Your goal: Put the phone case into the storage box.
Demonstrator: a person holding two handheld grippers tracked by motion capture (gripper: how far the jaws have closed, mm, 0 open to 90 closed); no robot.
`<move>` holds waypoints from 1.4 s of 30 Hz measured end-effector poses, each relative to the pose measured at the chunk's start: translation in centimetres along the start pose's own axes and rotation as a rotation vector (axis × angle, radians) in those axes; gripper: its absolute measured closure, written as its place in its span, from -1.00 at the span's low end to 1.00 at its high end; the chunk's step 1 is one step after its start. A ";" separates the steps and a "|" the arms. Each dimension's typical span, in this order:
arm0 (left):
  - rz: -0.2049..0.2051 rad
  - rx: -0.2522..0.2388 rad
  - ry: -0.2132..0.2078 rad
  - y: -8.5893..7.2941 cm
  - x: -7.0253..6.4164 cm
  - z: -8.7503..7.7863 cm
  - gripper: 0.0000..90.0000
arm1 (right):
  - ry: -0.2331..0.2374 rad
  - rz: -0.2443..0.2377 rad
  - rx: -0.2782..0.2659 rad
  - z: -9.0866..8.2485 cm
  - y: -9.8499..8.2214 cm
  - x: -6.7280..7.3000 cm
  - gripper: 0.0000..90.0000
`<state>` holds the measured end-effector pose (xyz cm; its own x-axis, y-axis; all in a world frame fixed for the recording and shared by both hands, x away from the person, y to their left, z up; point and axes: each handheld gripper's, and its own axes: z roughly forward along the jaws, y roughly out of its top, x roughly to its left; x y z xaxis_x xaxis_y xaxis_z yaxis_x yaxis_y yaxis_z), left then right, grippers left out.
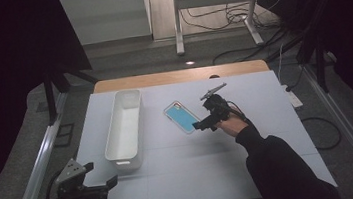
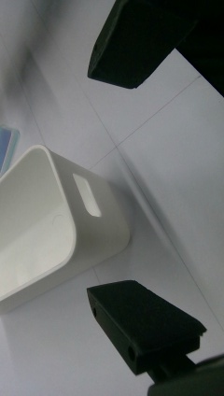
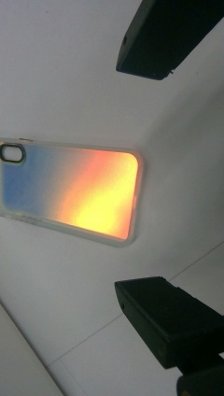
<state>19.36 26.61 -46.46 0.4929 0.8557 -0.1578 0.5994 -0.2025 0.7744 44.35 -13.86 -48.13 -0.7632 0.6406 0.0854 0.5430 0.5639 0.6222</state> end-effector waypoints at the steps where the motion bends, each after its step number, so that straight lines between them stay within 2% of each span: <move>1: 0.000 0.000 0.000 0.0 0.0 0.0 -0.96 | -0.008 0.000 -0.002 0.1 0.1 0.0 -1.00; 5: 0.000 0.000 0.000 0.0 0.0 0.0 -0.96 | -0.025 0.008 -0.013 0.5 0.5 0.0 -1.00; 8: -0.001 0.000 0.000 0.0 0.0 0.0 -0.96 | -0.055 0.009 0.006 0.9 0.7 -0.1 -1.00; 14: -0.003 -0.002 -0.002 0.0 0.0 0.0 -0.96 | -0.078 0.023 0.029 1.6 1.3 -0.5 -1.00; 19: -0.005 -0.003 -0.002 0.0 0.1 0.0 -0.96 | -0.082 0.038 0.030 2.1 1.5 -0.9 -1.00; 27: -0.008 -0.004 -0.003 0.0 0.1 0.0 -0.96 | -0.084 0.038 0.051 2.9 2.3 -1.4 -1.00; 42: -0.011 -0.004 -0.005 0.0 0.2 0.0 -0.96 | -0.086 0.033 0.057 4.3 3.3 -1.8 -1.00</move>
<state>19.42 26.75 -46.49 0.4892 0.8556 -0.1695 0.6021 -0.1907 0.7753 49.00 -10.92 -49.56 -0.7132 0.7000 0.0364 0.5881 0.5693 0.5746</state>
